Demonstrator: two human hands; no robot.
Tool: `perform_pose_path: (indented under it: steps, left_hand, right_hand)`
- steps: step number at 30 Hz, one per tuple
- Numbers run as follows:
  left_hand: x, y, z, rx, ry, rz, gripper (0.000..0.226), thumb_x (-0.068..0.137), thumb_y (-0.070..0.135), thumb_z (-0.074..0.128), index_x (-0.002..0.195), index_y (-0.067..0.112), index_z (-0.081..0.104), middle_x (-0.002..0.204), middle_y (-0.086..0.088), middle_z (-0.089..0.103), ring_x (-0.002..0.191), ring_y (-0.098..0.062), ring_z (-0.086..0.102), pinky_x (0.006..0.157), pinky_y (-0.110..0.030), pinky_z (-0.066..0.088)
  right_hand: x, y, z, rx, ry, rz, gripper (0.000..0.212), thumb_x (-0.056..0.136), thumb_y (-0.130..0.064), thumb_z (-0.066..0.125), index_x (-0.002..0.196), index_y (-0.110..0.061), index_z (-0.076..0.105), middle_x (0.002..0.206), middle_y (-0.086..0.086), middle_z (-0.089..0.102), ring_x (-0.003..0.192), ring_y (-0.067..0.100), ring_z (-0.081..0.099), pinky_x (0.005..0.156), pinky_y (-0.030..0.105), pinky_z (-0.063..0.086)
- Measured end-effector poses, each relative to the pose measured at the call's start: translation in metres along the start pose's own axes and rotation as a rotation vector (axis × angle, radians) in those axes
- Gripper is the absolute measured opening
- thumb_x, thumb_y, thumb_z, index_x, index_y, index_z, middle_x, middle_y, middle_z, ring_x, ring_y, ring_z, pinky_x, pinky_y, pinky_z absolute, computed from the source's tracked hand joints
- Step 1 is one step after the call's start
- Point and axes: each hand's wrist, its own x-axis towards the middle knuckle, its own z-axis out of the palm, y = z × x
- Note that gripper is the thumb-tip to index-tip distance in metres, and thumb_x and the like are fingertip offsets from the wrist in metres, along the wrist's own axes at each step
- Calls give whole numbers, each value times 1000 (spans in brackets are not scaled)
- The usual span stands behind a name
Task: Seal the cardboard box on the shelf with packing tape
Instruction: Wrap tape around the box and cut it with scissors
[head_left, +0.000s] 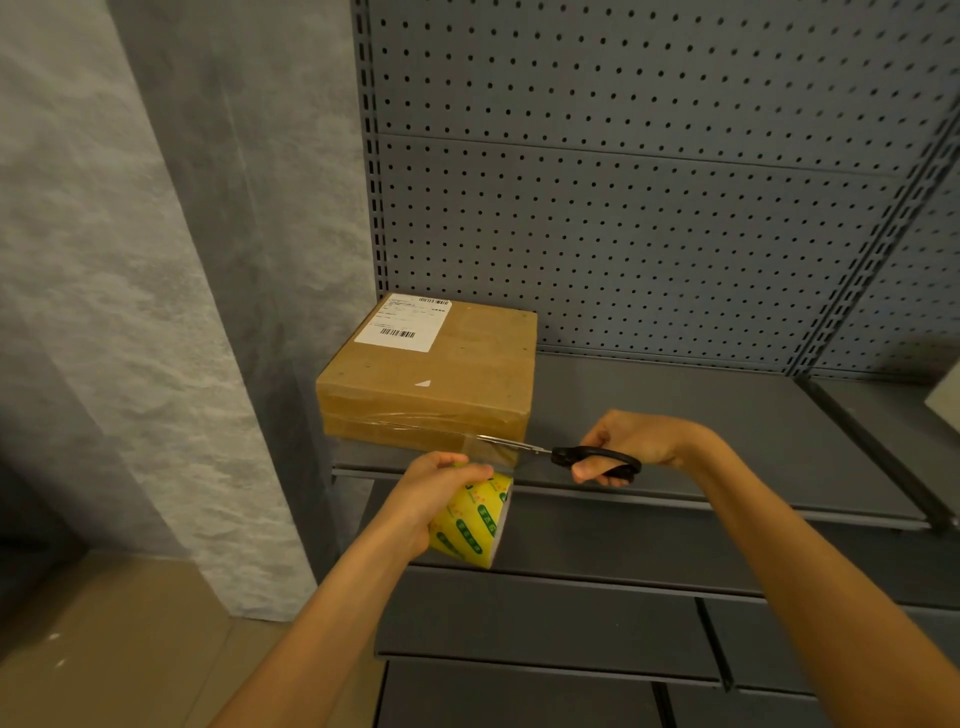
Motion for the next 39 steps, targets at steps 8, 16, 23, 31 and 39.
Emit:
perform_pose_path:
  steps: [8,16,23,31,39]
  left_hand:
    - [0,8,-1,63,23,1,38,77,22,75,112,14,60,95,-8,66,86,-23,63,72,-33,49]
    - [-4,18,4,208,30,5,31,81,21,69,109,9,63,83,-8,65,74,-19,60,68,-29,45]
    - [-9,24,6,275,46,10,10,83,19,66,91,13,63,72,-6,61,64,-17,56,62,-26,42]
    - [-10,31,-2,389,53,-29,18,80,21,69,92,7,67,74,-8,61,70,-20,57,67,-30,43]
    - [-11,22,2,357,77,11,24,80,17,69,99,3,70,75,-9,64,68,-20,59,66,-28,45]
  right_hand:
    - [-1,-1,2,-13,35,17,21,81,-24,72,84,-4,69,65,2,62,57,8,57,58,18,49]
    - [-2,-1,2,-22,56,1,22,78,-26,75,81,-5,69,63,2,61,57,9,57,57,18,48]
    - [0,0,4,-51,50,-6,19,77,-26,76,74,-10,68,59,-2,62,54,7,57,56,17,49]
    - [3,19,7,-97,54,56,31,74,-36,77,75,-6,70,58,-1,63,53,10,57,60,20,50]
    - [3,23,9,-93,74,36,29,74,-37,77,73,-9,70,61,2,64,54,12,56,60,23,49]
